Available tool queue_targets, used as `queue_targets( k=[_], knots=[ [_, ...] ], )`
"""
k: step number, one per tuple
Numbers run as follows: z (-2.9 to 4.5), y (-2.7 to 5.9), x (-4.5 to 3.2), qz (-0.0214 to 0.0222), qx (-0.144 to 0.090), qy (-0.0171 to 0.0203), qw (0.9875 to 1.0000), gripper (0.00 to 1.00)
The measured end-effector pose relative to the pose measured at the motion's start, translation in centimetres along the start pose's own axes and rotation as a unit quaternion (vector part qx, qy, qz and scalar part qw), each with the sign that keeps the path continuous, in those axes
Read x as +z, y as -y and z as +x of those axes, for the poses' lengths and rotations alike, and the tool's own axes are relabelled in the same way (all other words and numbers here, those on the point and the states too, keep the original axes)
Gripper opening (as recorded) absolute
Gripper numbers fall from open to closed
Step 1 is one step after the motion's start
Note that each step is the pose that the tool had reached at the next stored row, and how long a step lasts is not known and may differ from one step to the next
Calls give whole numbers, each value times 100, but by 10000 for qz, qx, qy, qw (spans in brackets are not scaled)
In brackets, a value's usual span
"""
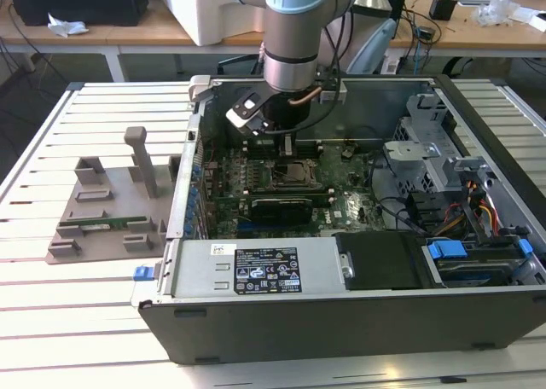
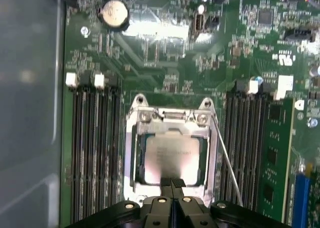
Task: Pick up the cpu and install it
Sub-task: 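Close the cpu cover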
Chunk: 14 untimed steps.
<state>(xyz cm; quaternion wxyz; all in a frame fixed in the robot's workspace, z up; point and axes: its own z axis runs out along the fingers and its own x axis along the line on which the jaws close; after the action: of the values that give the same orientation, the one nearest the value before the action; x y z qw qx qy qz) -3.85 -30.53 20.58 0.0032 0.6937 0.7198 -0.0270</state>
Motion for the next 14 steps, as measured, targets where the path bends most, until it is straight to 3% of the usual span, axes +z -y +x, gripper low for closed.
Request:
queue_targets(
  k=[3,4,6,9,14],
  knots=[
    [-3,-34,-54,2,1,0,10000,11],
    [-5,-79,-72,15,0,-1,10000,11],
    [-11,-221,-80,88,-3,-4,10000,11],
    [-15,-275,-121,110,-5,-3,9999,11],
    [-20,-268,-372,110,-5,0,9999,11]
  ],
)
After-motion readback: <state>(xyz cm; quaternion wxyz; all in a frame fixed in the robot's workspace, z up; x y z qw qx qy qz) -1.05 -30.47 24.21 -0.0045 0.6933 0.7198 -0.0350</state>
